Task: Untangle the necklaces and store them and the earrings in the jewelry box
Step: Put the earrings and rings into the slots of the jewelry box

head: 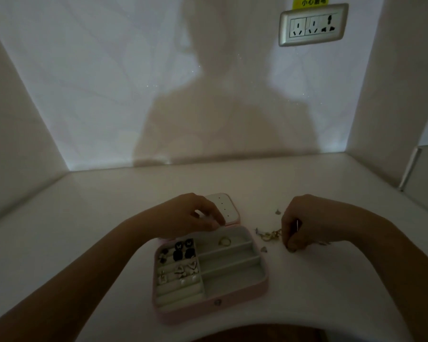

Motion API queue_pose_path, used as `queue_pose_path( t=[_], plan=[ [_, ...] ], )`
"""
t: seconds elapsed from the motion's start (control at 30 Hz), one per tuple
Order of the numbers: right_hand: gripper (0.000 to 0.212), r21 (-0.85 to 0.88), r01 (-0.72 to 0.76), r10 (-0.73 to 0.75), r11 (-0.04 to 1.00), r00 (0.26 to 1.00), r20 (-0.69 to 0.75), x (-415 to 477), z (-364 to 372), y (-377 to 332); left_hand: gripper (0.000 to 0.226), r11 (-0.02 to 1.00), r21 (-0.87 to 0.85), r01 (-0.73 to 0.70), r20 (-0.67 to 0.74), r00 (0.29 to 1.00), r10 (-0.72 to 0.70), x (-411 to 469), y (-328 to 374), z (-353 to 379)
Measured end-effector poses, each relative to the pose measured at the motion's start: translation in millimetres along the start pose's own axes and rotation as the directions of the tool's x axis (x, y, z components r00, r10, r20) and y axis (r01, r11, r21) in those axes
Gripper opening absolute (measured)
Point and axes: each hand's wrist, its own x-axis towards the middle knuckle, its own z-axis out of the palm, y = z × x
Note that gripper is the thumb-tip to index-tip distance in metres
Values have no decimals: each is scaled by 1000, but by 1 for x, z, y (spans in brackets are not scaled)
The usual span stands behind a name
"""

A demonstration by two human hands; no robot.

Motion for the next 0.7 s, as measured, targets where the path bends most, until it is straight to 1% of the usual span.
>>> queue_pose_path(
  t=[0.07, 0.17, 0.3, 0.37, 0.47, 0.57, 0.63, 0.7],
  plan=[
    [14, 16, -24, 24, 1000, 999, 29, -3, -3, 2, 15, 1000, 3, -26, -12, 1000, 26, 3, 3, 4],
    [15, -12, -49, 50, 999, 998, 42, -7, -9, 6, 16, 996, -16, -90, -12, 996, 90, 12, 11, 7],
    [13, -4, -78, 78, 997, 996, 54, -9, -13, 11, 16, 990, 34, -136, 39, 990, 134, 32, 27, 10],
    [10, -3, -93, 93, 996, 993, 68, -10, -13, 12, 15, 987, 73, -143, 69, 988, 138, 44, 37, 12],
    [10, 14, -121, 119, 993, 989, 89, -11, -16, 14, 20, 989, 69, -132, 139, 983, 121, 63, 53, 18],
    [10, 25, -134, 131, 991, 987, 95, -11, -16, 16, 29, 975, 161, -156, 202, 972, 122, 77, 63, 28],
    [10, 19, -131, 128, 991, 987, 96, -11, -16, 16, 33, 967, 204, -151, 219, 970, 105, 84, 65, 33],
    [10, 14, -125, 124, 992, 988, 88, -11, -16, 17, 32, 969, 203, -143, 217, 971, 98, 87, 66, 34]
  ],
)
